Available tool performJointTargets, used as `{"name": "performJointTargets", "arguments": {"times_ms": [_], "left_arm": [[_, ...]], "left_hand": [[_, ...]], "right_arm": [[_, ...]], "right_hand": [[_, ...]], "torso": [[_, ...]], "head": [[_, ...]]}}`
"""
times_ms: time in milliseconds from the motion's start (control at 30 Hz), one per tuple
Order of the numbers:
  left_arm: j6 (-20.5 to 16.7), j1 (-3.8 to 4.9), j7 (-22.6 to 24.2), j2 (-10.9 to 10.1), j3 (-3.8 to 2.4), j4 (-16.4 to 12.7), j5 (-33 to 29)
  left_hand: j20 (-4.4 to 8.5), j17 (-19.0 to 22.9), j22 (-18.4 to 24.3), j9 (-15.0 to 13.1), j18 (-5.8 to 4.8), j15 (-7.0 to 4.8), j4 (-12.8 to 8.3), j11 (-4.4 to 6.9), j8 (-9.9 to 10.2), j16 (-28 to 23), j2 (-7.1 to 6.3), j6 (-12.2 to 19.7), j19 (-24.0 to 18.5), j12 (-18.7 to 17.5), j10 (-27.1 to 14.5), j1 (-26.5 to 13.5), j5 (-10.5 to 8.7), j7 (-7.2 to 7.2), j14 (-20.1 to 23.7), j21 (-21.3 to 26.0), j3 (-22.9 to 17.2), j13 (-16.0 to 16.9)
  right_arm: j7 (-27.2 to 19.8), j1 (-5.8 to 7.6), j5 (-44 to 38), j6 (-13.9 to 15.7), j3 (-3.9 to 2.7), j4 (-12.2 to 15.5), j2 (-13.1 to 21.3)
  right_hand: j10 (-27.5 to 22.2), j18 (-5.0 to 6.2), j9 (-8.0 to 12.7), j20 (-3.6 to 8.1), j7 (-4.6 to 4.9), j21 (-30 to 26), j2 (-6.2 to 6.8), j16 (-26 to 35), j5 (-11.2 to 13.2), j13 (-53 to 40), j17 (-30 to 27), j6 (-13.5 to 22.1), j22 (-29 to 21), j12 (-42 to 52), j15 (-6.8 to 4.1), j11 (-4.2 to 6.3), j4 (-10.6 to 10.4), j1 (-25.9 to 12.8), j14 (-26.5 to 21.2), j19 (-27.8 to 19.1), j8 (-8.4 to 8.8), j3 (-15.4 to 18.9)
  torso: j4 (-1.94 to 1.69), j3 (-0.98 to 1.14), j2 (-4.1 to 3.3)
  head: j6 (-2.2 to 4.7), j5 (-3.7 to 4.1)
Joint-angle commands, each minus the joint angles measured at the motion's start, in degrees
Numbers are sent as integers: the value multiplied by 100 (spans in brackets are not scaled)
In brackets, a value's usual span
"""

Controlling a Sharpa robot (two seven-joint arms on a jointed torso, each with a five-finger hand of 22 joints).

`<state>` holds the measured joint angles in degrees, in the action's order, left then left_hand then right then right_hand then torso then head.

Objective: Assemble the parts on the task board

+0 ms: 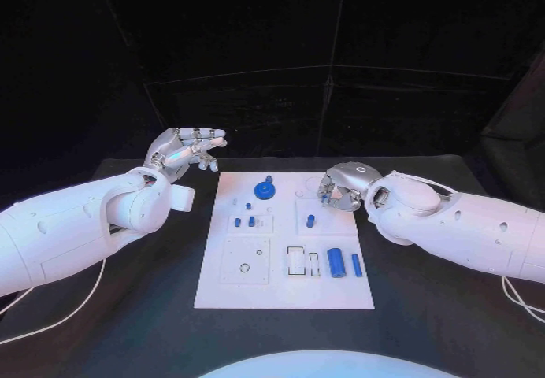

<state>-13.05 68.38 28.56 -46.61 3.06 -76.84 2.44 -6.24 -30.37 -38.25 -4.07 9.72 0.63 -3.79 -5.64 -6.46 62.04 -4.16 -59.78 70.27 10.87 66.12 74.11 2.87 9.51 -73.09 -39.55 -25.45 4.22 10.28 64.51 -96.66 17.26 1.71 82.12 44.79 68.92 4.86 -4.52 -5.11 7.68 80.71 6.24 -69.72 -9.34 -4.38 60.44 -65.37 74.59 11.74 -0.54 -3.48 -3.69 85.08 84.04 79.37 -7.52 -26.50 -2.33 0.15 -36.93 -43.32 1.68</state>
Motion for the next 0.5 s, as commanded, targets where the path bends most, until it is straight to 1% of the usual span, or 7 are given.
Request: {"name": "performJointTargets", "arguments": {"times_ms": [33,100,200,267,300,400,500], "left_arm": [[17,7,85,8,-5,1,-31],[14,7,89,7,-5,3,-31],[11,7,92,4,-5,10,-32],[12,7,91,3,-5,14,-32],[14,7,89,3,-5,16,-32],[13,7,82,15,-4,20,-32],[17,6,75,39,-4,24,-32]], "left_hand": [[1,10,7,7,73,-8,-7,14,-7,-24,3,13,-41,26,-44,-50,0,35,52,27,31,6],[1,10,7,7,73,-8,-7,14,-7,-24,3,13,-41,26,-44,-50,0,35,52,27,31,6],[0,24,11,7,73,-7,-12,12,-8,-29,-3,16,-43,30,-49,-47,0,37,61,34,38,6],[0,24,11,7,73,-7,-12,12,-8,-29,-3,16,-43,30,-49,-47,0,37,61,34,38,6],[0,24,11,7,73,-7,-12,12,-8,-29,-3,16,-43,30,-49,-47,0,37,61,34,38,6],[0,24,11,7,73,-7,-12,12,-8,-29,-3,16,-43,30,-49,-47,0,37,61,34,38,6],[0,24,11,7,73,-7,-12,12,-8,-29,-3,16,-43,30,-49,-47,0,37,61,34,38,6]], "right_arm": [[-30,14,112,441,-6,121,87],[-32,15,153,470,-8,215,153],[-33,17,213,511,-12,423,262],[-36,18,259,544,-15,667,343],[-38,19,272,559,-16,776,365],[-42,20,297,596,-18,1089,388],[-48,21,308,604,-19,1319,349]], "right_hand": [[43,-118,-9,-18,6,35,7,-34,28,5,-1,-23,16,-22,-44,-13,-7,-63,144,43,6,29],[44,-118,-9,-18,6,35,7,-34,29,5,-1,-24,17,-23,-44,-13,-7,-64,144,43,6,29],[44,-119,-9,-18,5,38,10,-34,36,5,-3,-24,22,-24,-44,-13,-4,-70,144,45,7,30],[44,-120,-9,-17,5,41,14,-39,42,6,2,-24,27,-26,-45,-13,-2,-76,145,49,9,32],[44,-121,-9,-17,5,42,15,-42,46,6,4,-24,29,-28,-45,-13,-2,-81,145,50,10,32],[45,-122,-9,-17,5,46,13,-49,63,7,10,-25,36,-32,-45,-13,-1,-97,147,53,12,33],[46,-123,-9,-16,1,50,5,-54,70,8,12,-26,42,-36,-46,-9,14,-92,147,56,15,22]], "torso": [[-7,-1,-3],[-8,-1,-2],[-3,-2,1],[0,-2,0],[1,-1,-2],[0,-5,-1],[-14,-10,3]], "head": [[-3,0],[-3,-2],[-13,-28],[-16,-48],[-15,-77],[-24,-91],[-32,-96]]}}
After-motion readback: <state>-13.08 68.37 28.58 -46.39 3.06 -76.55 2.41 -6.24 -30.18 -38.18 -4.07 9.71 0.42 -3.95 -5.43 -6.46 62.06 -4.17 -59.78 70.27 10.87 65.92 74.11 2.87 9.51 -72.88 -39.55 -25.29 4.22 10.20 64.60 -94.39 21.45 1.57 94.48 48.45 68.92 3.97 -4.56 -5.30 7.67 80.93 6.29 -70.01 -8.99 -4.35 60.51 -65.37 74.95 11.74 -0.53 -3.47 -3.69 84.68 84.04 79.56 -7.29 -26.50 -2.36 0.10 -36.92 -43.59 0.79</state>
